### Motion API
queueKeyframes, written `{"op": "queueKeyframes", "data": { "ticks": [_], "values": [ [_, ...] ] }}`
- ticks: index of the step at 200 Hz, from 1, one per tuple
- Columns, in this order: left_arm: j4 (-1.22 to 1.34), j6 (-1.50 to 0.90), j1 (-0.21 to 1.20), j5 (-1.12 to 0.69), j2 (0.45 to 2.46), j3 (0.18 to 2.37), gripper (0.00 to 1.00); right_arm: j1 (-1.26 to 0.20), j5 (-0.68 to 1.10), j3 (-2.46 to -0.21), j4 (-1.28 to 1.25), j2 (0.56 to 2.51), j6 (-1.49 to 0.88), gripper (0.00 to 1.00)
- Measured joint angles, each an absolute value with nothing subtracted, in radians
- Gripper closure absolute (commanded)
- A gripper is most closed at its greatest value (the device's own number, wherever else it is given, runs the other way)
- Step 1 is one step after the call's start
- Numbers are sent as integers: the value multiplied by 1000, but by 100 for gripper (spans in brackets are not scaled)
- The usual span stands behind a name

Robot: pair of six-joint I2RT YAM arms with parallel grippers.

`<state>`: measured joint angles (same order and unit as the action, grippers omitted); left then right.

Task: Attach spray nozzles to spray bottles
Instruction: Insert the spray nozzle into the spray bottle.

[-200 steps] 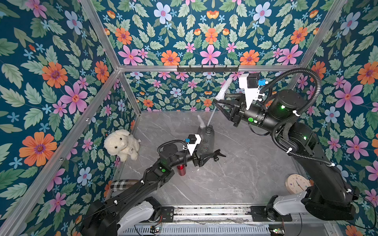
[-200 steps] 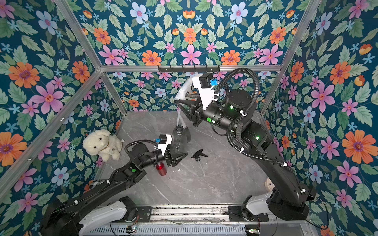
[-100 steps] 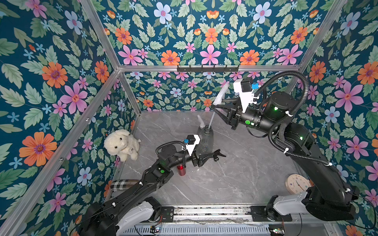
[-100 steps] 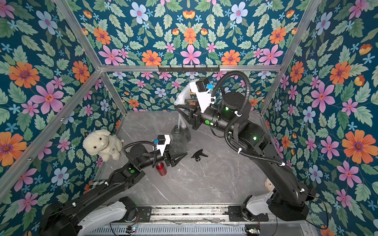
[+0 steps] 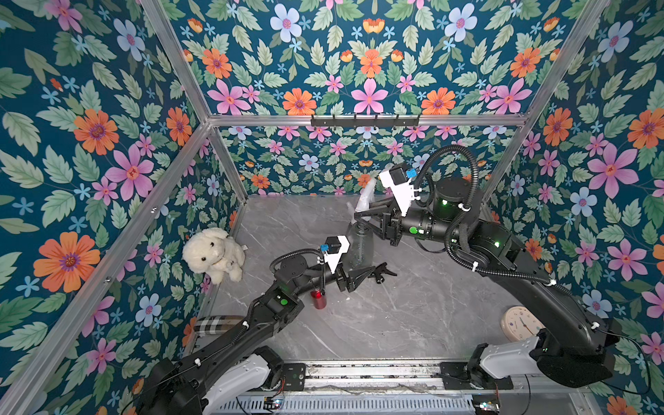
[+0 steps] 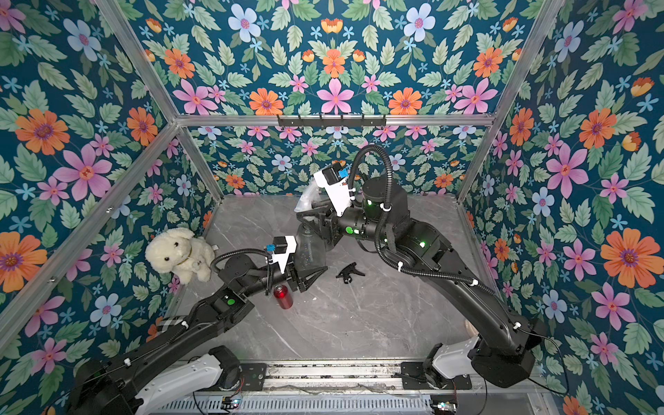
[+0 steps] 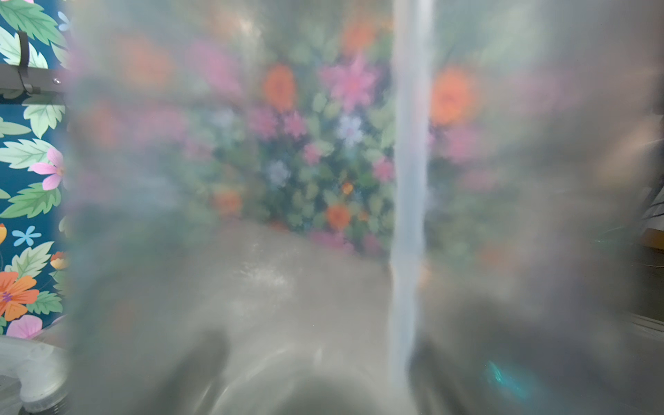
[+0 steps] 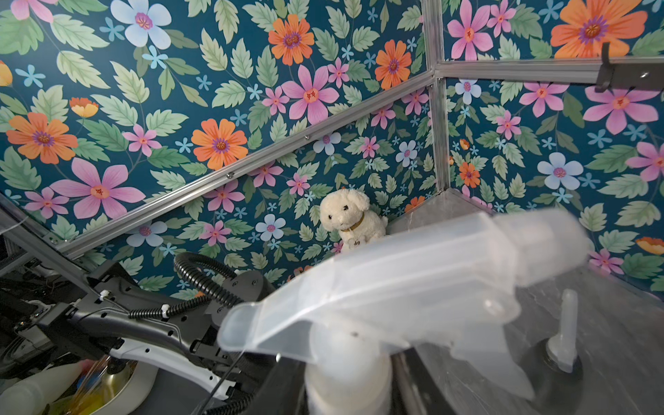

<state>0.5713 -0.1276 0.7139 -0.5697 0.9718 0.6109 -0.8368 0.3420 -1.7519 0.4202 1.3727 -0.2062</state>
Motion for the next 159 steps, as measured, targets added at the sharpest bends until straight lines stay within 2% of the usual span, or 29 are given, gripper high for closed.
{"op": "queueKeyframes", "data": {
  "ticks": [75, 109, 130, 159],
  "values": [
    [584, -128, 714, -567, 960, 618, 100, -838, 400, -1677, 364, 1336, -202, 63],
    [584, -124, 714, -570, 962, 625, 100, -838, 409, -1742, 396, 1357, -191, 60],
    [579, -124, 714, -571, 962, 625, 100, -841, 410, -1782, 418, 1365, -179, 55],
    [575, -123, 714, -575, 962, 625, 100, -862, 390, -1839, 479, 1396, -160, 56]
  ]
}}
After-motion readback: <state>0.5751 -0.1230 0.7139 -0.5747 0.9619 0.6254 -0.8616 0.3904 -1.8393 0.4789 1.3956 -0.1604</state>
